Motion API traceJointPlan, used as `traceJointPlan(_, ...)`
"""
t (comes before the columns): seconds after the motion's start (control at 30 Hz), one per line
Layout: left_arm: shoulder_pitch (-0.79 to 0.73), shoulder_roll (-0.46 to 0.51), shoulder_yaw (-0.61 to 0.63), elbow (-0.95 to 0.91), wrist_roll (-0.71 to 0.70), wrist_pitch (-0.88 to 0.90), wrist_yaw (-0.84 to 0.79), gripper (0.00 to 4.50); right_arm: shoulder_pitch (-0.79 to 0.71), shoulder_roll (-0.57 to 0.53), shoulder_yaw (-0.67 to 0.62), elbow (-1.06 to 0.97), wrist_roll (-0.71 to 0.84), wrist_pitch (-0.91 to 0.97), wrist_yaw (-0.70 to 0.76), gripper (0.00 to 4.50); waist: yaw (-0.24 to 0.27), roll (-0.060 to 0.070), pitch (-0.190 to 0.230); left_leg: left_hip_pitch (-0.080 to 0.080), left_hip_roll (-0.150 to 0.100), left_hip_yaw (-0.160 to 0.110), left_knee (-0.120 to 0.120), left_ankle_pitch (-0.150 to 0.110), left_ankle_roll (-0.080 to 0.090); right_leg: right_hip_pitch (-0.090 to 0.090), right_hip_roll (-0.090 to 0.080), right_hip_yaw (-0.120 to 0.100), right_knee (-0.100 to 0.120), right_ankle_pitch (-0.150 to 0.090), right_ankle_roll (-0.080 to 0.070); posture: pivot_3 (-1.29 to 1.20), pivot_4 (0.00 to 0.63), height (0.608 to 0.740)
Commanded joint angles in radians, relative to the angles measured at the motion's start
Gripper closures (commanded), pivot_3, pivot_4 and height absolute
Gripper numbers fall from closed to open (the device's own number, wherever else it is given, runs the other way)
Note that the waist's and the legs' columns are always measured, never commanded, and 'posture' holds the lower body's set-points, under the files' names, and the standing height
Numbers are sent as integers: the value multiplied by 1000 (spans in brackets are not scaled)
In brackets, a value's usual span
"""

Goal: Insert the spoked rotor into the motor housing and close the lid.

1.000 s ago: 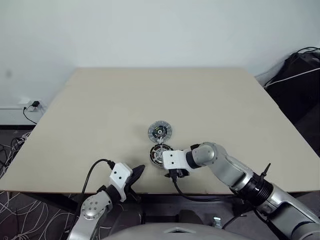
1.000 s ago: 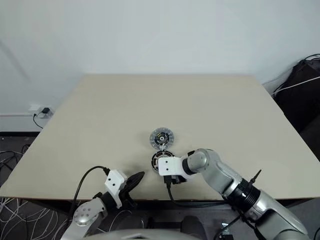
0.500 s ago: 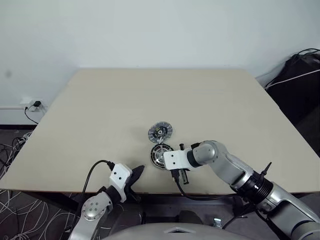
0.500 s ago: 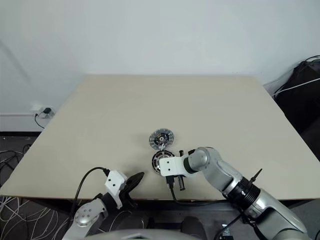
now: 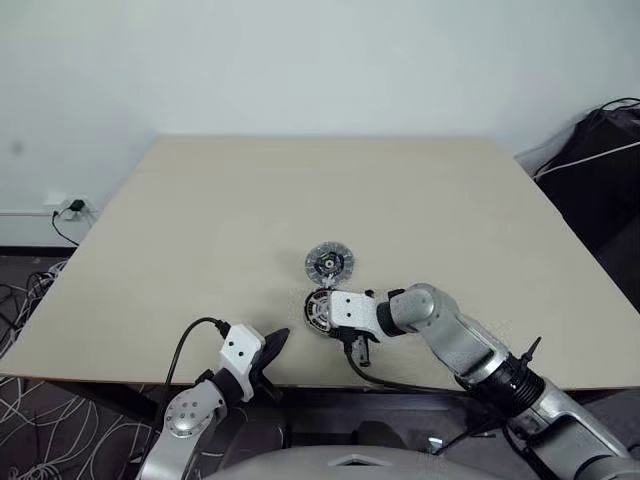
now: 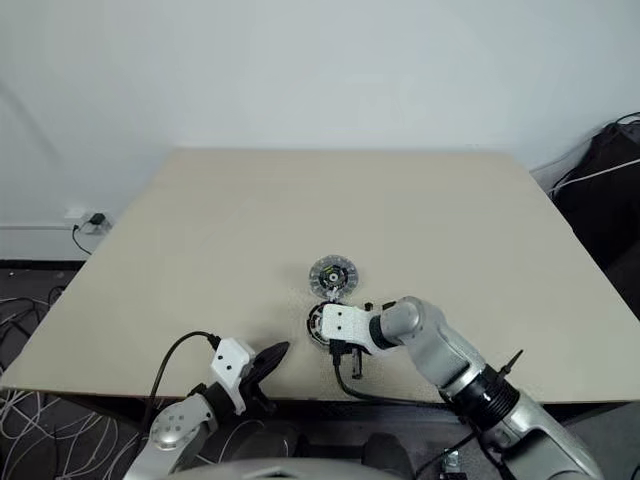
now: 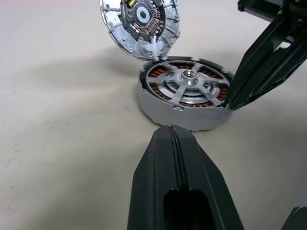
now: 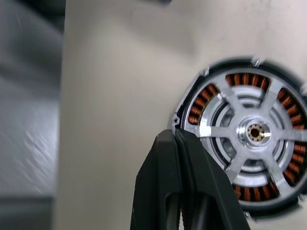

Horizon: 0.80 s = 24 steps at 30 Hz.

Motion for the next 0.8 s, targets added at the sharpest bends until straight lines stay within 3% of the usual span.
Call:
traceJointPlan(0.03, -7, -9, -6, -1, 2, -24, -2, 4500, -4, 90, -56, -64, 41, 186, -95, 4476, -2, 0, 0, 0, 0, 0, -1, 0, 0, -1, 0, 0, 0, 1, -1, 0, 0, 740)
traceJointPlan(0.5, 5, -10, -9, -7, 2, -20, 6, 4500, 21, 254, -88, -55, 88, 511, -372, 4476, -14, 2, -2, 2, 0, 0, -2, 0, 0, 0, 0, 1, 1, 0, -1, 0, 0, 740)
traceJointPlan(0.73, 4, -9, -10, -6, 3, -18, 5, 4500, -4, 177, -41, -87, 101, 325, -372, 4476, -18, 6, 1, 1, -1, 0, -1, 0, -1, -1, -1, 0, 2, 1, -2, 0, 0, 740)
traceJointPlan(0.8, 3, -8, -10, -5, 3, -17, 4, 4500, -8, 137, -17, -97, 97, 266, -361, 3836, -19, 6, 2, 1, -1, 0, -1, 0, -1, -1, -1, 0, 1, 1, -2, 0, 0, 740)
